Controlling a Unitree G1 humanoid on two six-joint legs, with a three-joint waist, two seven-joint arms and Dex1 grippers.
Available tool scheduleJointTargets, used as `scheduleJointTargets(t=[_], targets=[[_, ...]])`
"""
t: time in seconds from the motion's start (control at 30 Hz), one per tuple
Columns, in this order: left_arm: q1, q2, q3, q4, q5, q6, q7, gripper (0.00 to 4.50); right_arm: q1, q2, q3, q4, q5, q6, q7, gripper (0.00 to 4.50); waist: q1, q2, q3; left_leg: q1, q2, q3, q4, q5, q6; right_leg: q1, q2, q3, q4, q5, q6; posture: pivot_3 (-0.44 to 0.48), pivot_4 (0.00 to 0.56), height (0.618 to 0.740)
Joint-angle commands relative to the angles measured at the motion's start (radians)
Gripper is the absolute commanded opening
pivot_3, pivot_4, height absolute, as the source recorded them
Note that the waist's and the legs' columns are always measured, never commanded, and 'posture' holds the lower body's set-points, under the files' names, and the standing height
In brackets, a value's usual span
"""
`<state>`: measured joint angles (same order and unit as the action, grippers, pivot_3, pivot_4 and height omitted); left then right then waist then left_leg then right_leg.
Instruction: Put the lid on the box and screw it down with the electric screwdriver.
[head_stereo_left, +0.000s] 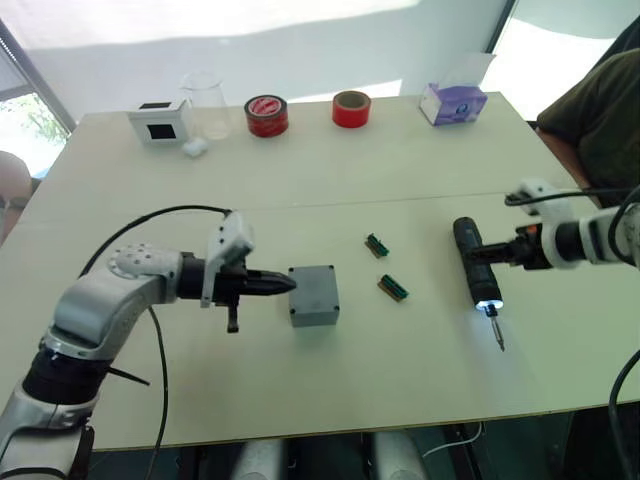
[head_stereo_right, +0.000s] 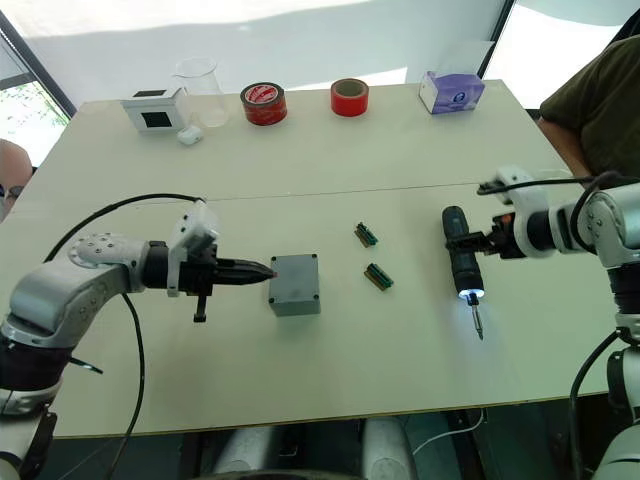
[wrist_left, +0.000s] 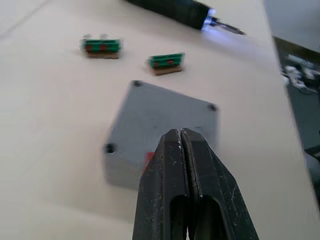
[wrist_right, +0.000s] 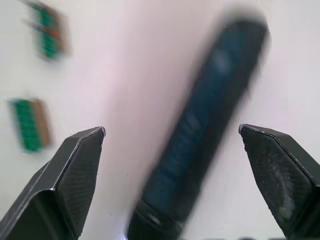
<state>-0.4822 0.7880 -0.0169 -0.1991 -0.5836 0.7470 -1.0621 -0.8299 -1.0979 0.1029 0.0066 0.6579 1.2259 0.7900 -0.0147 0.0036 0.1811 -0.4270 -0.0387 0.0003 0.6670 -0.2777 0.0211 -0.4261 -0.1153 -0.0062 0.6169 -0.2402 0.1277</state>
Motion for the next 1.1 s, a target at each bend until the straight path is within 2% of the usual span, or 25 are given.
scheduleJointTargets(t=[0.03, 0.17, 0.23, 0.3, 0.4, 0.67, 0.8, 0.97, 1.1], targets=[[0.003, 0.006, 0.023, 0.049, 0.05, -0.064, 0.023, 0.0, 0.087, 0.012, -0.054, -0.284, 0.053, -0.133, 0.105, 4.48, 0.002, -0.001, 0.0, 0.0, 0.0, 0.0, 0.0, 0.0, 0.0, 0.0, 0.0, 0.0, 0.0, 0.0, 0.001, 0.0, 0.15, 0.74], [0.028, -0.011, -0.068, 0.072, 0.188, -0.167, 0.074, 0.0, 0.252, 0.1, 0.01, -0.5, 0.046, -0.209, 0.091, 4.48, 0.009, -0.006, -0.002, 0.0, -0.001, -0.003, 0.0, 0.0, 0.0, 0.003, 0.0, -0.001, -0.001, -0.001, 0.001, 0.0, 0.15, 0.74], [0.036, -0.025, -0.073, 0.064, 0.183, -0.168, 0.065, 0.0, 0.296, 0.137, 0.042, -0.541, 0.022, -0.229, 0.078, 4.48, 0.012, -0.006, -0.002, 0.0, -0.003, -0.002, 0.002, 0.0, 0.0, 0.003, -0.003, 0.0, 0.0, 0.0, 0.002, 0.0, 0.15, 0.74], [0.041, -0.039, -0.076, 0.05, 0.171, -0.158, 0.06, 0.0, 0.319, 0.17, 0.079, -0.56, 0.001, -0.241, 0.068, 4.48, 0.016, -0.006, -0.001, -0.001, -0.004, -0.002, 0.004, 0.0, 0.0, 0.003, -0.003, 0.0, 0.001, 0.001, 0.002, 0.0, 0.15, 0.74], [0.057, -0.057, -0.12, 0.032, 0.206, -0.16, 0.071, 0.0, 0.335, 0.281, 0.142, -0.544, -0.028, -0.226, -0.005, 4.48, 0.019, -0.008, -0.002, 0.0, -0.002, -0.003, 0.008, 0.0, 0.0, 0.004, -0.002, 0.0, 0.002, 0.001, 0.002, 0.0, 0.15, 0.74], [0.062, -0.121, -0.177, 0.051, 0.234, -0.173, 0.079, 0.0, 0.343, 0.333, 0.204, -0.543, -0.042, -0.171, -0.006, 4.48, 0.027, -0.008, -0.002, -0.001, -0.002, -0.004, 0.013, 0.0, 0.0, 0.005, -0.002, 0.0, 0.008, 0.001, 0.002, 0.0, 0.15, 0.74], [0.048, -0.146, -0.182, 0.069, 0.242, -0.179, 0.074, 0.0, 0.345, 0.357, 0.206, -0.544, -0.047, -0.161, -0.013, 4.48, 0.027, -0.008, -0.002, 0.0, -0.002, -0.004, 0.014, 0.0, 0.0, 0.004, -0.002, 0.0, 0.011, 0.001, 0.002, 0.0, 0.15, 0.74], [-0.035, -0.223, -0.202, 0.182, 0.276, -0.236, 0.073, 0.0, 0.34, 0.495, 0.143, -0.54, 0.039, -0.069, -0.078, 4.48, 0.028, -0.009, -0.002, 0.0, -0.002, -0.005, 0.015, 0.0, 0.0, 0.004, -0.002, 0.0, 0.012, 0.001, 0.002, 0.0, 0.15, 0.74], [-0.056, -0.242, -0.179, 0.228, 0.296, -0.265, 0.084, 0.0, 0.347, 0.526, 0.088, -0.554, 0.08, -0.013, -0.105, 4.48, 0.026, -0.008, -0.002, 0.0, -0.003, -0.004, 0.016, 0.0, 0.0, 0.003, -0.001, 0.0, 0.013, 0.001, 0.002, 0.0, 0.15, 0.74]])
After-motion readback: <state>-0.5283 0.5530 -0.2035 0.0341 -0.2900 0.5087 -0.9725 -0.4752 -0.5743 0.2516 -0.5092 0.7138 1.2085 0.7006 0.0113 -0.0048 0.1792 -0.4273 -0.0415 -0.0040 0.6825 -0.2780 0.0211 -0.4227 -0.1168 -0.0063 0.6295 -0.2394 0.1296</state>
